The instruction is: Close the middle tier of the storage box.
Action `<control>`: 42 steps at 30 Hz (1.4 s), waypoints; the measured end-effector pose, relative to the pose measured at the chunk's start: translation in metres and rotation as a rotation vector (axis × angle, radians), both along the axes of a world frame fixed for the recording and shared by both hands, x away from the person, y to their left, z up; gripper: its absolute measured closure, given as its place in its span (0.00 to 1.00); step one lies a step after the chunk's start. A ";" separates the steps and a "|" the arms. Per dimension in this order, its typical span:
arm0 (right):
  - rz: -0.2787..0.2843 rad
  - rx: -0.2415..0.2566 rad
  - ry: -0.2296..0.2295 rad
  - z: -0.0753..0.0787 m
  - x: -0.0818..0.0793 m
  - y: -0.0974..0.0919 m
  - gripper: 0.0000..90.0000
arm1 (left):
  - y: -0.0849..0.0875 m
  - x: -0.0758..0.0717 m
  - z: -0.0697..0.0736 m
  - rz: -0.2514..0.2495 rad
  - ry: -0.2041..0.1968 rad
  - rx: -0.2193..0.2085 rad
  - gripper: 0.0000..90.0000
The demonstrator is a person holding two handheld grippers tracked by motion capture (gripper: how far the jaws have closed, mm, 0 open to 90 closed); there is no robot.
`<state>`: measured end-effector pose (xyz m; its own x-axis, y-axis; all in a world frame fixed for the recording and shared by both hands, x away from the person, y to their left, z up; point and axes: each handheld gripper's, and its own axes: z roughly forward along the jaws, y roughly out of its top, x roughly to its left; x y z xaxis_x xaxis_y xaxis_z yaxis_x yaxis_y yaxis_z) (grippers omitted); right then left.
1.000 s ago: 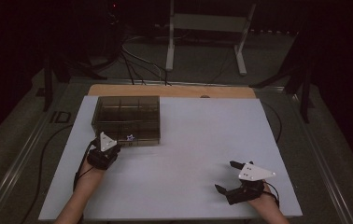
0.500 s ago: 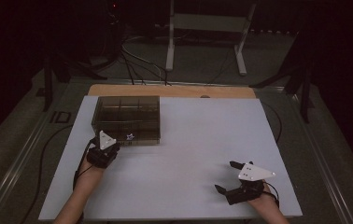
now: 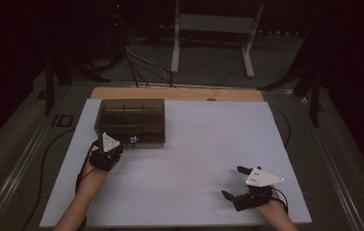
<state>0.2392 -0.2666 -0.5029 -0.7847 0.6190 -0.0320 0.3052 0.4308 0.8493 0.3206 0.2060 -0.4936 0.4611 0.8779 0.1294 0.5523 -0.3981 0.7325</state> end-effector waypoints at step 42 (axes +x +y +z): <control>-0.001 0.001 0.000 0.000 0.000 -0.001 0.00 | -0.004 0.022 0.003 0.028 -0.008 0.035 1.00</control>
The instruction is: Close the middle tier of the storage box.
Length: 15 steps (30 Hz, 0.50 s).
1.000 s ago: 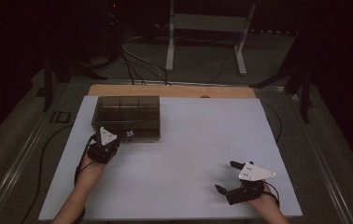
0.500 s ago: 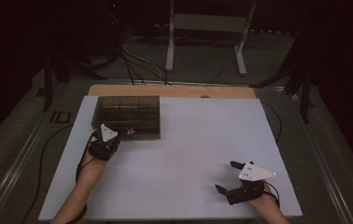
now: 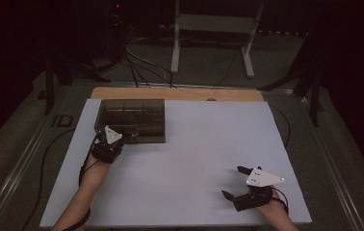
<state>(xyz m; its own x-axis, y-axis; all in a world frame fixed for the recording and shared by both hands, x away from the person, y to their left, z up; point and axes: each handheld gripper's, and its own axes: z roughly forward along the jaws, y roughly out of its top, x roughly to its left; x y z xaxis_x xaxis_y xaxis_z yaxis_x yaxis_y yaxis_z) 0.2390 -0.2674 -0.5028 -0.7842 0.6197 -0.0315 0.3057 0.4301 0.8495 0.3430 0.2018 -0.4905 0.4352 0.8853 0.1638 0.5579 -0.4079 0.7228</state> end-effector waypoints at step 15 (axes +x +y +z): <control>0.003 -0.003 0.001 0.000 0.000 0.000 0.00 | -0.002 0.007 0.001 0.009 -0.003 0.000 1.00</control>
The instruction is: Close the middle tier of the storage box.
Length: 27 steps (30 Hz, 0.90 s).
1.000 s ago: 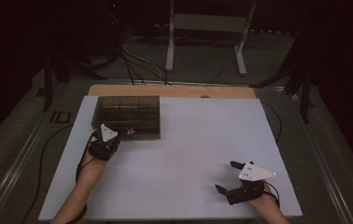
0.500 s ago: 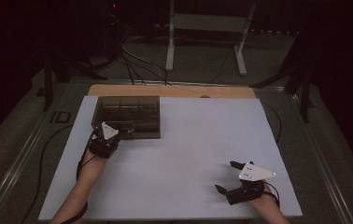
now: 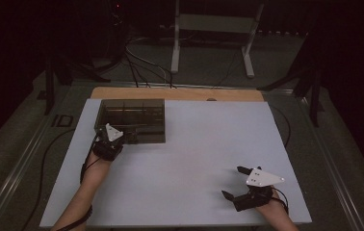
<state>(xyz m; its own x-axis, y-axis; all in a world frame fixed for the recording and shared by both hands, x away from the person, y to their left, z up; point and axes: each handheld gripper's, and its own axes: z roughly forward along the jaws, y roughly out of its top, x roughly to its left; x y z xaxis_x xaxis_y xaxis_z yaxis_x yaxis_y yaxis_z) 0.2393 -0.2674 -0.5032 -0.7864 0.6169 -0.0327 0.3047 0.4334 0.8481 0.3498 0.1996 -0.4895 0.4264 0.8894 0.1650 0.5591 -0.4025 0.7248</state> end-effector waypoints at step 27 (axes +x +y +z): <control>0.001 0.002 0.002 -0.001 0.000 0.000 0.00 | -0.001 0.007 0.000 -0.004 0.003 0.000 1.00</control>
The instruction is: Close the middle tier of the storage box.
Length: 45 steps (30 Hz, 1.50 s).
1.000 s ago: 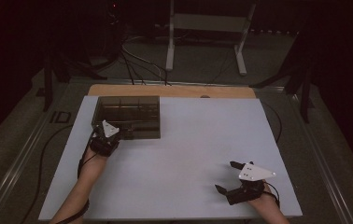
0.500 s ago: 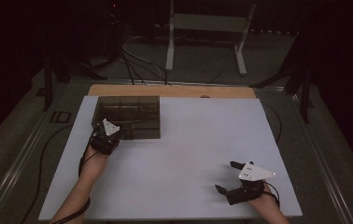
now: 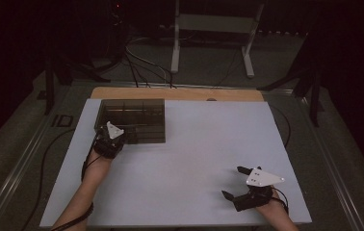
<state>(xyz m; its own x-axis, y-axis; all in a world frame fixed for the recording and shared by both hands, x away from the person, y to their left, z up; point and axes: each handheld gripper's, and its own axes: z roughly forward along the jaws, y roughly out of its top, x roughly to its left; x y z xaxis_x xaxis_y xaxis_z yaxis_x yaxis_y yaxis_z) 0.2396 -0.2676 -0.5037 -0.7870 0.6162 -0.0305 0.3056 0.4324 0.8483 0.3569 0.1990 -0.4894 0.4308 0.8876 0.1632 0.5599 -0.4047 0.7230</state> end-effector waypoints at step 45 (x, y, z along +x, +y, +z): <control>-0.002 -0.003 0.002 0.000 0.000 0.001 0.00 | 0.003 -0.026 0.009 -0.005 0.057 -0.058 0.71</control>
